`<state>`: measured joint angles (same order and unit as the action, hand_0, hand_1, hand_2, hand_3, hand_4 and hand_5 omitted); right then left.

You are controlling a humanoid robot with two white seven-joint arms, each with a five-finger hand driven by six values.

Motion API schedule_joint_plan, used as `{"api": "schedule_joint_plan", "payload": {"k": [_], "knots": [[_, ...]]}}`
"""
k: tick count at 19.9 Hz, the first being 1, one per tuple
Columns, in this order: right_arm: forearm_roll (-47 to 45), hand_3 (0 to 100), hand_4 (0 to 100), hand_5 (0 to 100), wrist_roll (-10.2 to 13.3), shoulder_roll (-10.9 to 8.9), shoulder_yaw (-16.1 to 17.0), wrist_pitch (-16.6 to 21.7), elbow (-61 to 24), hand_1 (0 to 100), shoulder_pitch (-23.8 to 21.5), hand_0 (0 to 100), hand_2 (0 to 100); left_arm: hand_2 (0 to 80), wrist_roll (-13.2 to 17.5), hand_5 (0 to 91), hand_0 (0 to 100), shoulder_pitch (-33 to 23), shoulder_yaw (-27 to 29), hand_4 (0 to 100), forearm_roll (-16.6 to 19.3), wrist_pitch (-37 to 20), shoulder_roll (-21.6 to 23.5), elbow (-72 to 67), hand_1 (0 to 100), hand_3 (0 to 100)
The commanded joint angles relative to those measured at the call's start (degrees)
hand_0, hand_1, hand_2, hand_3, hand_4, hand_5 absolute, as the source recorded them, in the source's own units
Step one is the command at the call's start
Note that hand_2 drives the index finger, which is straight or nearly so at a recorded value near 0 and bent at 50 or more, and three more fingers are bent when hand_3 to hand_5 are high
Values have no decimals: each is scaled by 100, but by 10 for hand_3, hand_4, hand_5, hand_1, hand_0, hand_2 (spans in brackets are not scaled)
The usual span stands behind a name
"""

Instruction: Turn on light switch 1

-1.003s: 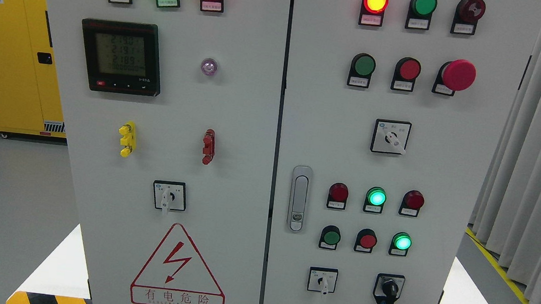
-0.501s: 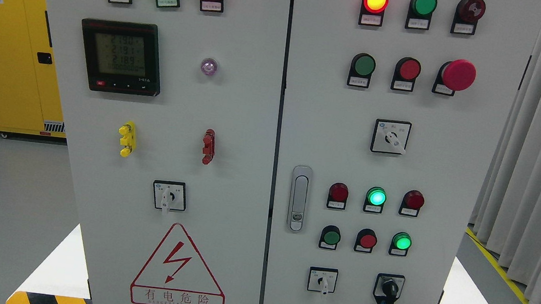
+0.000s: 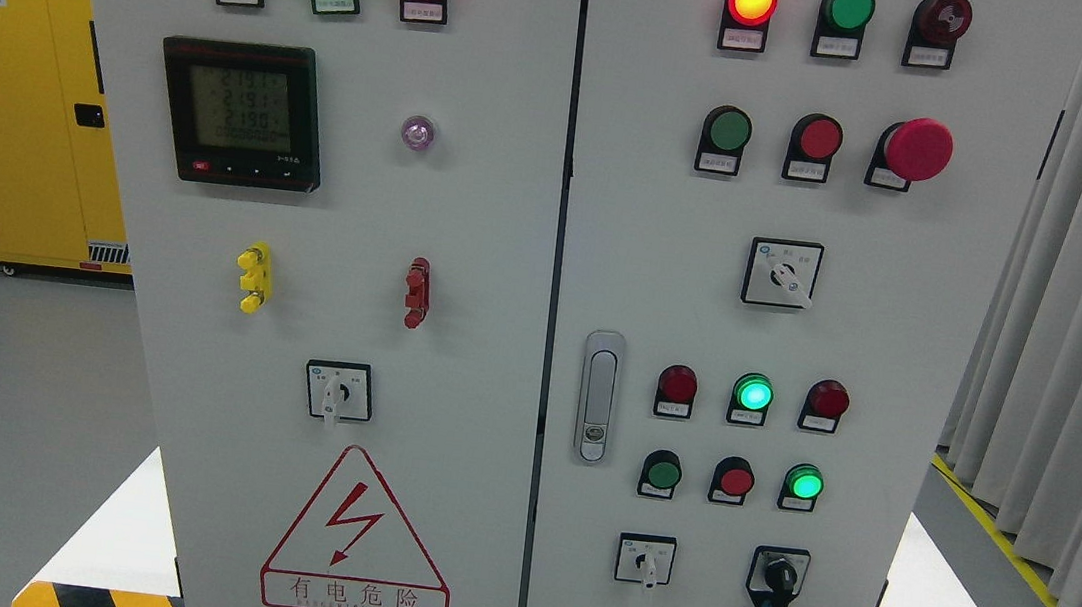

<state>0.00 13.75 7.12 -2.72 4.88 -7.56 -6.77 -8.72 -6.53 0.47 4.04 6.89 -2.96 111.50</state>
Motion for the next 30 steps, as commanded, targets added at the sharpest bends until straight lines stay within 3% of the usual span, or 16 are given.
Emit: {"api": "schedule_joint_plan", "payload": {"k": [1,3,6,9,17,30], "knots": [[-167,0,0,0,-4,0,0,-5,0,500,0,0,40,601,-112,822,75,757,-267,873,245,453,-275,364,630,835],[-167,0,0,0,-4,0,0,-5,0,500,0,0,40,597,-270,823,73,802,-407,872,456,489,-284,364,630,834],[-167,0,0,0,-4,0,0,-5,0,500,0,0,40,594,-542,827,74,907,-495,875,484,550,-293,364,631,833],[-167,0,0,0,-4,0,0,-5,0,500,0,0,40,592,-552,838,71,1135,-487,882,492,857,-319,355,636,888],[-167,0,0,0,-4,0,0,-5,0,500,0,0,40,587,-780,848,80,1681,-478,885,501,1543,-372,355,634,895],[-167,0,0,0,-4,0,0,-5,0,500,0,0,40,573,-956,854,171,2085,-478,886,703,1965,-433,355,642,895]]}}
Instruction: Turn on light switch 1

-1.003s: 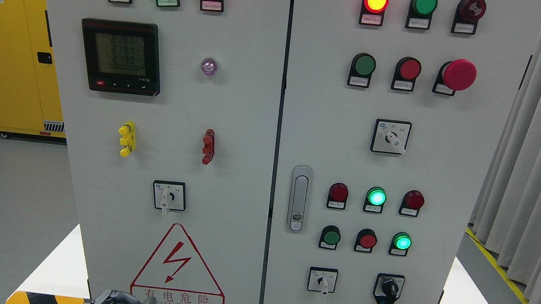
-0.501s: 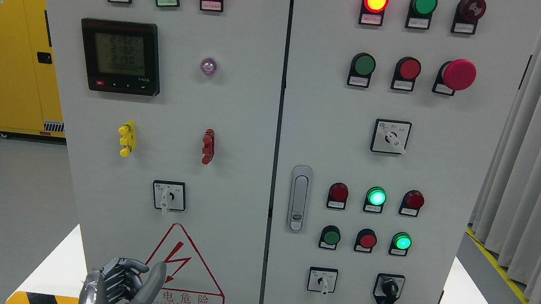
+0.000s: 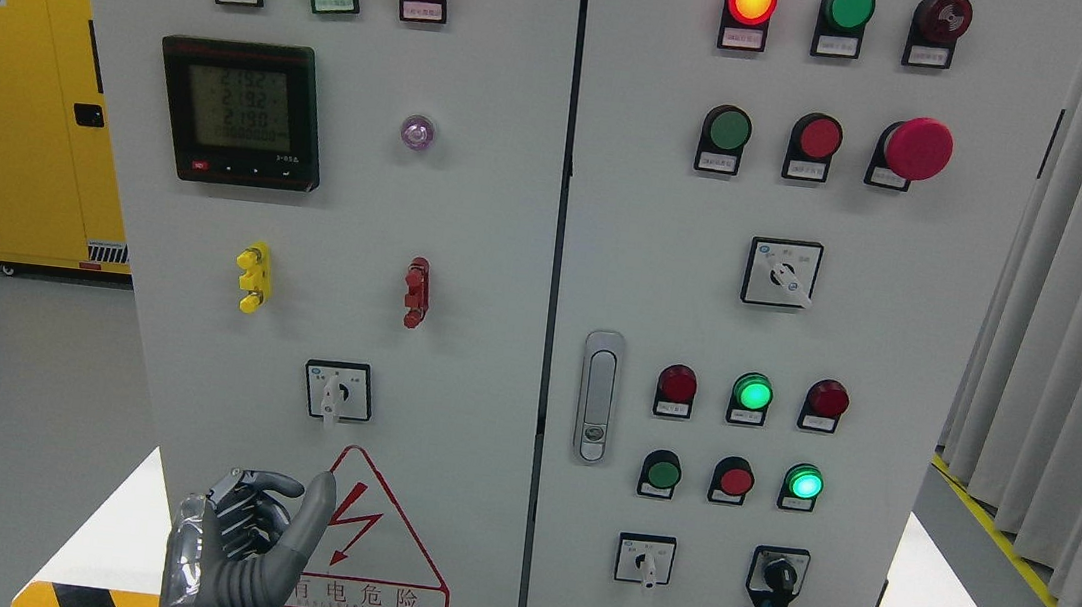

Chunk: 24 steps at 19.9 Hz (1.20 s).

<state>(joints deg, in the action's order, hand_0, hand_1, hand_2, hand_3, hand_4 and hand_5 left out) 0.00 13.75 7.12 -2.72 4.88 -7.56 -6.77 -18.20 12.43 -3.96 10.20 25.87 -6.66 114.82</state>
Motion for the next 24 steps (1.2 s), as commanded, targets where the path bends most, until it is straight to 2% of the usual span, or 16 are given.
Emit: {"api": "schedule_joint_plan", "payload": {"k": [1,5,20,24], "knots": [[-167,0,0,0,-4,0,0,-5,0,500,0,0,40,573,-8,854,174,242,-35,886,105,129,-73,14,643,895],[-167,0,0,0,-4,0,0,-5,0,500,0,0,40,572,-8,854,183,348,-35,887,263,243,-99,5,643,895],[-167,0,0,0,-4,0,0,-5,0,500,0,0,40,565,-148,855,192,708,-35,886,272,533,-143,-100,638,873],[-167,0,0,0,-4,0,0,-5,0,500,0,0,40,564,-210,854,201,761,-35,886,272,560,-152,-197,641,842]]}}
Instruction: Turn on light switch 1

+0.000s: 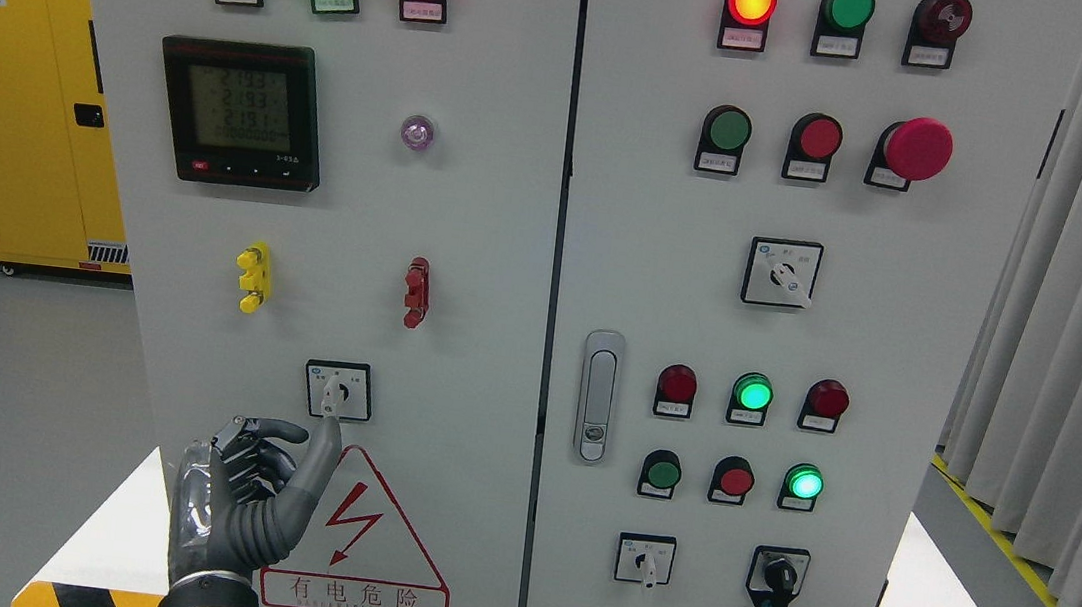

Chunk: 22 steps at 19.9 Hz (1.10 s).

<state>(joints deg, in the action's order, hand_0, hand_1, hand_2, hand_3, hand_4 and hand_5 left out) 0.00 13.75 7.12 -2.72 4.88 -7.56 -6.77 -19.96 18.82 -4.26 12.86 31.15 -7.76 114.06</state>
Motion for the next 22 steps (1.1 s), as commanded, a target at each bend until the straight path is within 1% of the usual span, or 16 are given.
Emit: {"api": "schedule_joint_plan", "payload": {"k": [1,8,9,15,22], "knots": [[-167,0,0,0,-4,0,0,-5,0,500,0,0,40,565,-34,853,203,130,-4,885,5,31,-42,-139,641,836],[-167,0,0,0,-4,0,0,-5,0,500,0,0,40,567,-34,852,197,289,-4,885,5,154,-59,-270,644,828],[-167,0,0,0,-4,0,0,-5,0,500,0,0,40,569,-34,850,196,289,-4,885,5,163,-68,-279,645,853],[-167,0,0,0,-4,0,0,-5,0,500,0,0,40,576,-34,848,194,324,-4,884,5,207,-68,-367,647,882],[-167,0,0,0,-4,0,0,-5,0,500,0,0,40,581,-34,850,189,376,-13,882,32,224,-68,-385,653,888]]}}
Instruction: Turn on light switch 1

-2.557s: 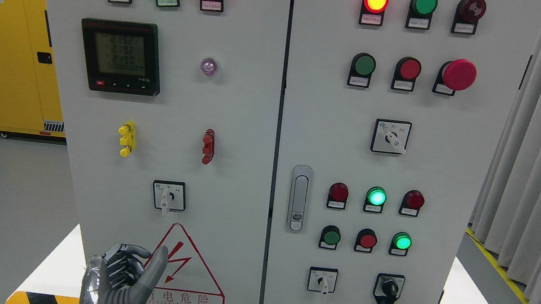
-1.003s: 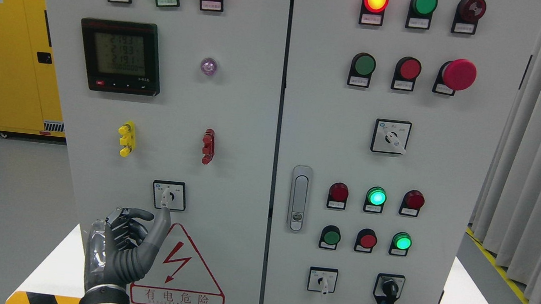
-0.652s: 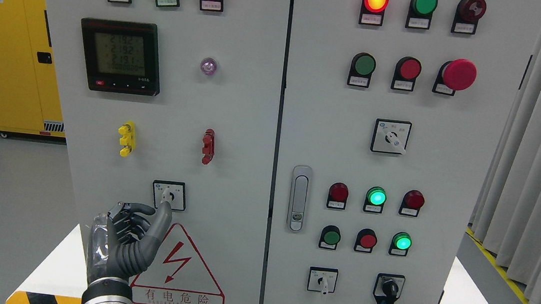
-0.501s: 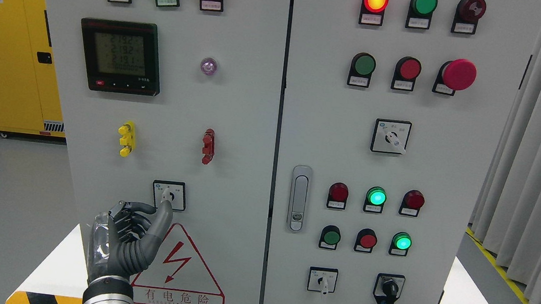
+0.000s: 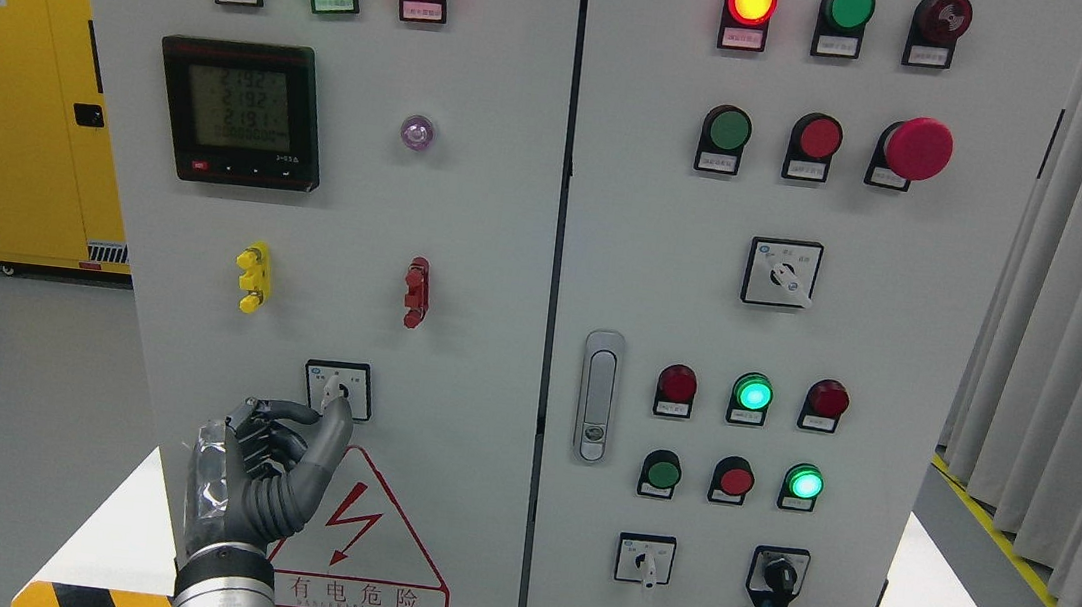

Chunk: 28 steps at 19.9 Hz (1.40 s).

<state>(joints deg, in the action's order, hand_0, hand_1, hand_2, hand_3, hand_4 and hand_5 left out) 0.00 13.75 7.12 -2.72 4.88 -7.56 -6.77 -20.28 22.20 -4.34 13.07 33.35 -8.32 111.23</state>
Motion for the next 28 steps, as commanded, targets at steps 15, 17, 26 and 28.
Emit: {"api": "schedule_joint_plan", "payload": {"k": [15,17,26,28], "knots": [[-167,0,0,0,-4,0,0,-4,0,500,0,0,40,609,-2,853,211,73,-5,884,82,5,-12,-137,662,897],[-167,0,0,0,-4,0,0,-4,0,500,0,0,40,613,-2,851,212,73,-14,885,82,5,-12,-155,661,897],[-167,0,0,0,-4,0,0,-4,0,500,0,0,40,616,-2,850,215,117,-14,887,82,5,-21,-181,661,898],[-167,0,0,0,-4,0,0,-4,0,500,0,0,40,617,-2,847,217,117,-5,887,82,5,-21,-190,659,898]]}}
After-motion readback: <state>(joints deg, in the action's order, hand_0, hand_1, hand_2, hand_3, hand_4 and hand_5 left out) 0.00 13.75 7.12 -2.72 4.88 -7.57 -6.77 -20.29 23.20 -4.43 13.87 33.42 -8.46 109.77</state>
